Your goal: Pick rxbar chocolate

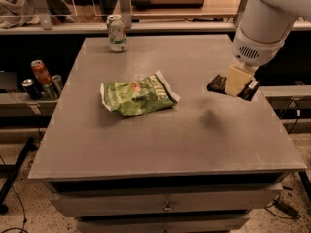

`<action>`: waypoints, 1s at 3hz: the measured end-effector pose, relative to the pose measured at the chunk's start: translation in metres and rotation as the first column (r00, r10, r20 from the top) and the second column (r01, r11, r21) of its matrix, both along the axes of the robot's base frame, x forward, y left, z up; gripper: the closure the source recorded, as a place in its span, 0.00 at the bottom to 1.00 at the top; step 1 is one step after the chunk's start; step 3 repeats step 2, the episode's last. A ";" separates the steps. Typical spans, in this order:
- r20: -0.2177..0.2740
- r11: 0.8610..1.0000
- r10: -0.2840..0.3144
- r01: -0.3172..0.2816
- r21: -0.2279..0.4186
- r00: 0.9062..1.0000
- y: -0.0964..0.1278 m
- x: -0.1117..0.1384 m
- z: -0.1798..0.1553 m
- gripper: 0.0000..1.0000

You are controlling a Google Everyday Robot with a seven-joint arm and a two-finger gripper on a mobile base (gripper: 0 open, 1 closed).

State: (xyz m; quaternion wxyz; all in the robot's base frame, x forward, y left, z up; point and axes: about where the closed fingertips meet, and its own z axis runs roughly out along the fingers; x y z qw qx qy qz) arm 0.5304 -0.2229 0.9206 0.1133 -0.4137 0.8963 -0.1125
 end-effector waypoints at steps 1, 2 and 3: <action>0.050 0.999 0.031 -0.032 0.004 0.998 0.002 0.006 0.024 1.00; 0.055 0.999 0.037 -0.037 0.007 0.998 0.002 0.007 0.027 1.00; 0.055 0.999 0.037 -0.037 0.007 0.998 0.002 0.007 0.027 1.00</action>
Offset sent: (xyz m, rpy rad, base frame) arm 0.0081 0.0029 0.0347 0.0087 -0.0636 0.0459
